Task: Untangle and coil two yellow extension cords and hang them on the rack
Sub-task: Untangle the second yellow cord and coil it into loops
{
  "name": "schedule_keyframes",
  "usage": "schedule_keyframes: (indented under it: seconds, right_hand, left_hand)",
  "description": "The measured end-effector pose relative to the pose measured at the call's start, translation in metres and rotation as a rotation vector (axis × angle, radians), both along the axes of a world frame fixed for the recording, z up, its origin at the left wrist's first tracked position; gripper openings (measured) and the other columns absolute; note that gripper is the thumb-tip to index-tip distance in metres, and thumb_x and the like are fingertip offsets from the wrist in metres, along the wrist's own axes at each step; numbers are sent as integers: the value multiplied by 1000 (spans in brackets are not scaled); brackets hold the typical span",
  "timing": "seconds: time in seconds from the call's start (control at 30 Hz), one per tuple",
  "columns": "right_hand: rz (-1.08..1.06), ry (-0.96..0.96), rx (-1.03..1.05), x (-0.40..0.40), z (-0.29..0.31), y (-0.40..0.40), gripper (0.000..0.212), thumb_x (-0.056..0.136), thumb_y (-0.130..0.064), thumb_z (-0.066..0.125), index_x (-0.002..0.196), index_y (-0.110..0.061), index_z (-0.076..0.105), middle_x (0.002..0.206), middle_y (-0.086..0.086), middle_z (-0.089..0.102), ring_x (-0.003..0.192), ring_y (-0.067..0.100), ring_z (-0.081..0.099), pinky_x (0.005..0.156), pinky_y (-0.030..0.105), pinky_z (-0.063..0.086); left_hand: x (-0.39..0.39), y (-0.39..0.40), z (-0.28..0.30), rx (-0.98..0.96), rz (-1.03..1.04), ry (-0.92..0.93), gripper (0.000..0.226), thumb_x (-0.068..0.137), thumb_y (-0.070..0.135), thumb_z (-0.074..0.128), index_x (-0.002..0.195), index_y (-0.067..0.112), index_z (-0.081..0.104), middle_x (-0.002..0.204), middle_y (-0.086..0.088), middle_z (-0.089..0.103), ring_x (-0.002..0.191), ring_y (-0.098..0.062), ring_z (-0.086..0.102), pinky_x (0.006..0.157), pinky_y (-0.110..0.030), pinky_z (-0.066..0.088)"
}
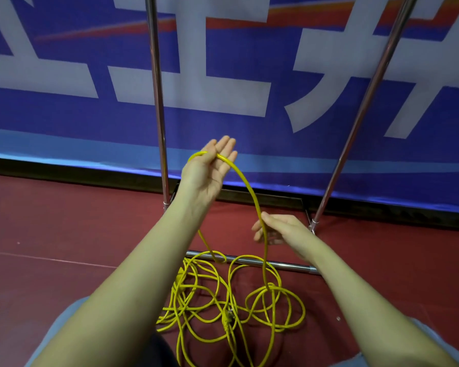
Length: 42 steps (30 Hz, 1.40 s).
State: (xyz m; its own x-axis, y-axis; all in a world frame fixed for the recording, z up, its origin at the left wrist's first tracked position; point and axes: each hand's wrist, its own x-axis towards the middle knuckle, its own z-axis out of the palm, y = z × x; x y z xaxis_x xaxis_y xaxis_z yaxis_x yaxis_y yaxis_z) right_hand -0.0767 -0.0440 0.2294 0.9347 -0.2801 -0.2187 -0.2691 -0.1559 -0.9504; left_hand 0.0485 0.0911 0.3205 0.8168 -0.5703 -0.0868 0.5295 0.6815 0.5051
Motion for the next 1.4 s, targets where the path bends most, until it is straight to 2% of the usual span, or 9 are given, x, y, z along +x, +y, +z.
schedule_keyframes:
  seconds: [0.1,0.23,0.33,0.47,0.7,0.83,0.97,1.17,1.4]
  right_hand:
    - [-79,-80,50,2,-4,-4,33,100,-20,42,76,-8,61,58,-2,56,57,15,51,63,27,46]
    - [-162,-221,183,12,8,4,32,101,-16,40,72,-6,52,48,-5,42,45,9,33,50,24,32]
    - [-191,-261,183,14,19,8,33,101,-17,40,72,-7,53,48,-5,42,43,8,34,48,23,31]
    - [-121,-246,203,10,27,10,32,100,-21,41,76,-6,57,52,-2,49,47,11,43,52,23,40]
    - [-24,-70,197,3,10,3,46,82,-49,47,78,-7,64,65,5,62,64,14,59,67,23,47]
    - [9,-39,212,0,-2,-2,34,92,-35,47,83,-8,64,73,6,61,73,18,61,69,23,48]
    - [-1,-88,185,5,1,3,32,99,-21,42,76,-6,60,58,1,50,55,16,49,66,31,45]
    - [-97,-285,329,12,30,10,33,100,-20,38,72,-5,50,47,-3,34,43,10,31,46,21,33]
    - [-9,-152,274,8,18,7,39,91,-38,42,81,-6,62,61,2,60,57,11,54,60,21,45]
  left_hand:
    - [10,4,-6,-35,81,45,34,102,5,34,135,-1,36,135,-21,51,125,-31,51,90,-40,46]
    - [-5,-5,-22,261,-78,-107,19,101,9,39,117,4,48,119,-19,59,114,-32,58,88,-38,50]
    - [-22,-14,-31,359,-154,-275,15,97,-3,41,110,3,43,100,-16,63,89,-23,66,77,-30,56]
    - [-20,-14,-25,304,-129,-335,18,95,-8,38,105,2,48,93,-13,68,78,-19,71,65,-27,58]
    - [-17,-9,-8,207,-87,-415,18,91,-11,44,99,2,54,81,-8,72,80,-24,72,74,-39,58]
    - [-5,-4,-6,123,-28,-321,16,93,-9,44,100,2,53,84,-8,73,81,-23,72,74,-38,59]
    - [3,-3,-16,102,32,-247,15,95,-4,44,104,3,54,95,-10,70,84,-20,71,78,-32,58]
    - [-20,-17,-34,255,-156,-392,15,99,-1,37,106,6,49,97,-13,67,83,-18,71,74,-27,58]
    - [-24,-17,-12,182,-125,-283,16,98,-5,37,97,3,51,78,-8,71,83,-23,71,68,-32,59]
